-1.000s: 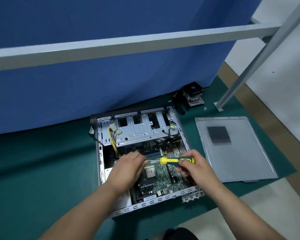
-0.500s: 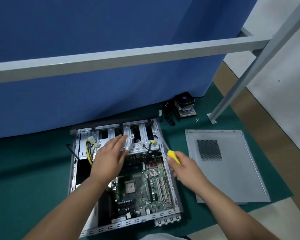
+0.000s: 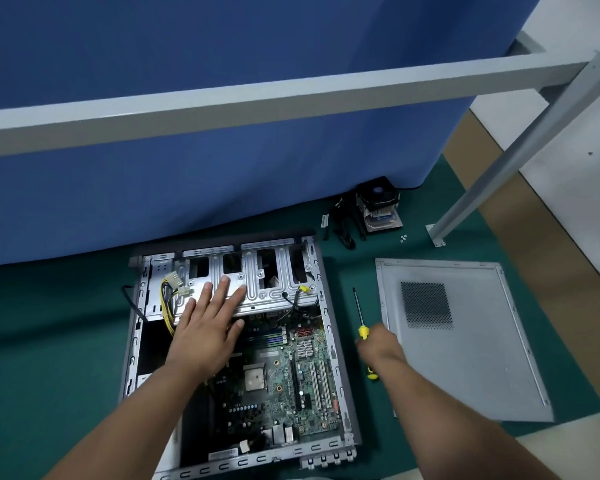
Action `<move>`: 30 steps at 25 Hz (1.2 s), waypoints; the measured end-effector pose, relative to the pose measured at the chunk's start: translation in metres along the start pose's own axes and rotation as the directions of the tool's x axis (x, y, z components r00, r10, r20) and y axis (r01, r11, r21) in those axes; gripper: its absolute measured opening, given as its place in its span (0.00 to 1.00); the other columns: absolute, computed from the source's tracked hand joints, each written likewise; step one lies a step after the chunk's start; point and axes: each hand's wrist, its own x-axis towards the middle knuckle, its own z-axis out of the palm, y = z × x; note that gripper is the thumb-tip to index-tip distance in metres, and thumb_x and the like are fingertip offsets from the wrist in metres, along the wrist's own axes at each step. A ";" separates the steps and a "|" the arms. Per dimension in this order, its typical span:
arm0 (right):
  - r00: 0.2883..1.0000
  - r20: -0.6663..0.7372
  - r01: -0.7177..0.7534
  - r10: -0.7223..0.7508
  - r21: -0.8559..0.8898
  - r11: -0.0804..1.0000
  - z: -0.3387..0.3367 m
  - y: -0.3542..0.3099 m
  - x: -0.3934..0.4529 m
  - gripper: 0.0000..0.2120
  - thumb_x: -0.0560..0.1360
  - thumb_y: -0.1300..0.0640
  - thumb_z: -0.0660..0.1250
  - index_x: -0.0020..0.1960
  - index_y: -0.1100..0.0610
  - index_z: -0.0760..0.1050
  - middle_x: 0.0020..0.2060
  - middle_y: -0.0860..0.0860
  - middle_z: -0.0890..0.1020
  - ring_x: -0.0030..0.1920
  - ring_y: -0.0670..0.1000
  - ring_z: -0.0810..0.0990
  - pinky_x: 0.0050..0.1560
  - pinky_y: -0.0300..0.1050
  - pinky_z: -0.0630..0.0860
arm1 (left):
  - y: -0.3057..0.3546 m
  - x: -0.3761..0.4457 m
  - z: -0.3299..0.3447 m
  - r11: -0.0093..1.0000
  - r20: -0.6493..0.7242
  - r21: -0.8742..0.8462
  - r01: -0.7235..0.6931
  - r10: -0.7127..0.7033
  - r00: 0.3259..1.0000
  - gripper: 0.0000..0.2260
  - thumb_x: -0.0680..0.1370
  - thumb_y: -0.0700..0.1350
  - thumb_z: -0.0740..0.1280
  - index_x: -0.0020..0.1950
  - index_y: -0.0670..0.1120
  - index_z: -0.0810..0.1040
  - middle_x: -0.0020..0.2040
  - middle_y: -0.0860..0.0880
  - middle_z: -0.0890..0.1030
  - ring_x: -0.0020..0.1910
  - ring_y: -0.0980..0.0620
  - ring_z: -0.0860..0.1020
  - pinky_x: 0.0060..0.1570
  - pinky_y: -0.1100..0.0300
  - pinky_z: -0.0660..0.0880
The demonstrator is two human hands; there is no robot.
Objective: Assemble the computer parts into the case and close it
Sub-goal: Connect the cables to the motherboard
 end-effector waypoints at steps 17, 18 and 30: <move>0.635 0.054 0.768 -0.771 -0.149 0.622 0.013 -0.052 -0.146 0.10 0.82 0.51 0.60 0.63 0.45 0.73 0.56 0.40 0.76 0.54 0.40 0.77 0.53 0.33 0.76 | 0.032 -0.062 0.035 0.985 0.343 0.001 -0.170 0.159 0.926 0.24 0.82 0.45 0.61 0.78 0.54 0.65 0.81 0.52 0.62 0.76 0.43 0.68 0.69 0.48 0.70; 0.614 0.269 0.789 -0.742 -0.242 0.565 0.031 -0.060 -0.146 0.15 0.82 0.55 0.60 0.67 0.49 0.73 0.62 0.46 0.76 0.60 0.47 0.77 0.59 0.44 0.77 | 0.033 -0.060 0.041 0.991 0.464 0.049 -0.123 0.086 0.882 0.27 0.83 0.45 0.60 0.82 0.53 0.58 0.84 0.51 0.52 0.80 0.42 0.61 0.74 0.46 0.65; 0.746 0.615 0.664 -0.255 -0.716 0.216 0.094 -0.069 -0.115 0.34 0.82 0.63 0.58 0.84 0.53 0.48 0.82 0.51 0.38 0.82 0.54 0.39 0.81 0.59 0.41 | 0.030 -0.057 0.044 0.994 0.698 0.097 -0.045 -0.036 0.715 0.37 0.82 0.41 0.62 0.84 0.57 0.44 0.82 0.53 0.33 0.83 0.42 0.52 0.76 0.42 0.64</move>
